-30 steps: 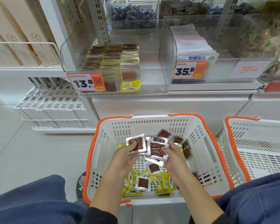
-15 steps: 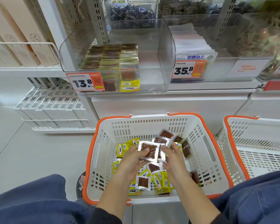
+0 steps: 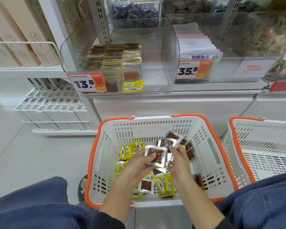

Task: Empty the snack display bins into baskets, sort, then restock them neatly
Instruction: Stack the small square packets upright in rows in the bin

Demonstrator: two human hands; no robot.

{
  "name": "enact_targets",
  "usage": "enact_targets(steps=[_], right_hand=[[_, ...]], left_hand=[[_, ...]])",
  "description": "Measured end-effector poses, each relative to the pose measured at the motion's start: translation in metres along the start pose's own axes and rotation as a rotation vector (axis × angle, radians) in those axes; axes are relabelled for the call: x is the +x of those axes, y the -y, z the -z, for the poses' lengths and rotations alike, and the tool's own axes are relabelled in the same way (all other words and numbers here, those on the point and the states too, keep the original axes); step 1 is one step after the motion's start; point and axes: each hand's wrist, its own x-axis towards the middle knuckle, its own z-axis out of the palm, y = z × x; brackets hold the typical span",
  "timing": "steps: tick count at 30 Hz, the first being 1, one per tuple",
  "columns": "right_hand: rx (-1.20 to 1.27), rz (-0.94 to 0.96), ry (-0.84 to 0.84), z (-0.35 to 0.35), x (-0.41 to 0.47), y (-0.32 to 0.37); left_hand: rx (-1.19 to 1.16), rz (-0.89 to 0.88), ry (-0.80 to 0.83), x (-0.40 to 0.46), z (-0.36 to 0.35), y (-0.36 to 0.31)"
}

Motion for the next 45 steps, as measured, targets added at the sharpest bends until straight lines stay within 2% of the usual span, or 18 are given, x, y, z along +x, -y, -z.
enact_targets(steps=[5, 7, 11, 13, 15, 20, 25, 28, 31, 34, 36, 38, 42, 45], right_hand=[[0.024, 0.018, -0.069, 0.002, 0.003, 0.007], [-0.049, 0.061, -0.080, 0.006, 0.005, 0.009], [-0.389, 0.120, 0.015, 0.007, 0.005, 0.015], [-0.439, 0.103, 0.087, 0.005, 0.005, 0.018], [-0.472, 0.078, 0.154, 0.005, 0.006, 0.018], [-0.452, 0.064, 0.237, 0.003, 0.004, 0.023], [-0.511, 0.175, 0.147, 0.005, 0.007, 0.026], [-0.474, 0.152, 0.188, 0.002, 0.004, 0.030], [-0.421, 0.082, 0.177, -0.004, 0.001, 0.027], [-0.232, -0.018, 0.140, -0.004, 0.000, 0.023], [-0.078, -0.117, 0.188, -0.003, 0.000, 0.024], [-0.061, -0.105, 0.237, -0.003, -0.001, 0.024], [-0.121, -0.025, 0.106, -0.006, -0.004, 0.022], [-0.145, -0.006, -0.011, -0.008, -0.004, 0.019]], left_hand=[[0.051, 0.016, -0.020, 0.008, 0.020, -0.004], [0.070, -0.014, 0.011, 0.006, 0.028, -0.012], [0.309, -0.133, 0.155, -0.004, 0.029, -0.034], [0.473, -0.188, 0.159, -0.006, 0.025, -0.040], [0.539, -0.216, 0.132, -0.005, 0.023, -0.042], [0.380, -0.145, 0.222, -0.008, 0.022, -0.036], [0.322, -0.151, 0.160, -0.009, 0.024, -0.041], [0.195, -0.157, 0.164, -0.008, 0.031, -0.042], [0.178, -0.155, 0.191, -0.007, 0.032, -0.037], [0.174, -0.150, 0.218, -0.006, 0.029, -0.032], [0.159, -0.133, 0.237, -0.005, 0.026, -0.029], [0.168, -0.122, 0.245, -0.004, 0.023, -0.027], [0.204, -0.097, 0.210, -0.002, 0.020, -0.023], [0.412, -0.117, 0.217, -0.007, 0.012, -0.019]])
